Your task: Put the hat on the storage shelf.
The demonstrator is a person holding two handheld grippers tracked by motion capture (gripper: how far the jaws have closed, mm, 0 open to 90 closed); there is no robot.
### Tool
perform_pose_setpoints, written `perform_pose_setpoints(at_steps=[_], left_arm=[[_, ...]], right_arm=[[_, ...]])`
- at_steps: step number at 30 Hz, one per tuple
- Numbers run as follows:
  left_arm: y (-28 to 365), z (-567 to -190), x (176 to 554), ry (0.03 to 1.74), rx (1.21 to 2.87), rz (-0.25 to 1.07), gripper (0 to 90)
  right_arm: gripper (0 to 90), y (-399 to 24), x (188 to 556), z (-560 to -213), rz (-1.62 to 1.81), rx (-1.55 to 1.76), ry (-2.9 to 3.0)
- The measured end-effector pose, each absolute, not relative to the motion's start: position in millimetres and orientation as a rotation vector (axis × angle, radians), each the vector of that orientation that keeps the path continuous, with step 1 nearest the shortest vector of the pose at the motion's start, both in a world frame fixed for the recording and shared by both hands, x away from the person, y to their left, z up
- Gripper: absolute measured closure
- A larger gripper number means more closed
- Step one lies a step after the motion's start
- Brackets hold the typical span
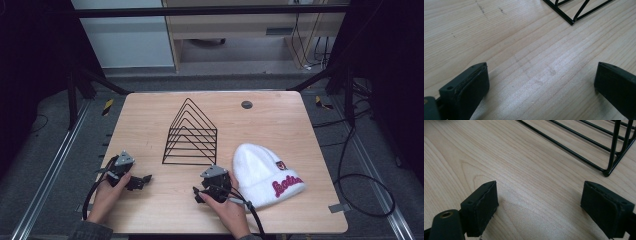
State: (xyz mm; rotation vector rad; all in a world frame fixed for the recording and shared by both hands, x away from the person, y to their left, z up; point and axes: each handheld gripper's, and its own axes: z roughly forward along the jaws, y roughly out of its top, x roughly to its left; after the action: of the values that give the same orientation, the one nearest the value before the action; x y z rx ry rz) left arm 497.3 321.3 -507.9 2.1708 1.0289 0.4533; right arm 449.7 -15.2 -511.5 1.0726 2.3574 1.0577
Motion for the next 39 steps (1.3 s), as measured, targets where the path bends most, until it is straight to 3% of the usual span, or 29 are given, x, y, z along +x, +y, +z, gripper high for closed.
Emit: perform_pose_setpoints(at_steps=[12, 15, 23, 29, 39], left_arm=[[322, -508, 498, 1.024, 2.173, 0.453, 0.0], [322, -508, 497, 1.026, 2.172, 0.453, 0.0], [323, -508, 496, 1.027, 2.171, 0.452, 0.0], [323, -508, 496, 1.028, 2.17, 0.453, 0.0], [323, -508, 496, 1.027, 2.171, 0.453, 0.0]], right_arm=[[14.2, -15, 449, -511, 1.053, 1.077, 2.353], [18.2, -16, 449, -510, 1.045, 1.084, 2.357], [20.7, -48, 447, -459, 0.968, 1.038, 2.352], [22.8, -88, 464, -432, 0.907, 1.065, 2.386], [28.4, -135, 529, -419, 0.768, 1.152, 2.421]])
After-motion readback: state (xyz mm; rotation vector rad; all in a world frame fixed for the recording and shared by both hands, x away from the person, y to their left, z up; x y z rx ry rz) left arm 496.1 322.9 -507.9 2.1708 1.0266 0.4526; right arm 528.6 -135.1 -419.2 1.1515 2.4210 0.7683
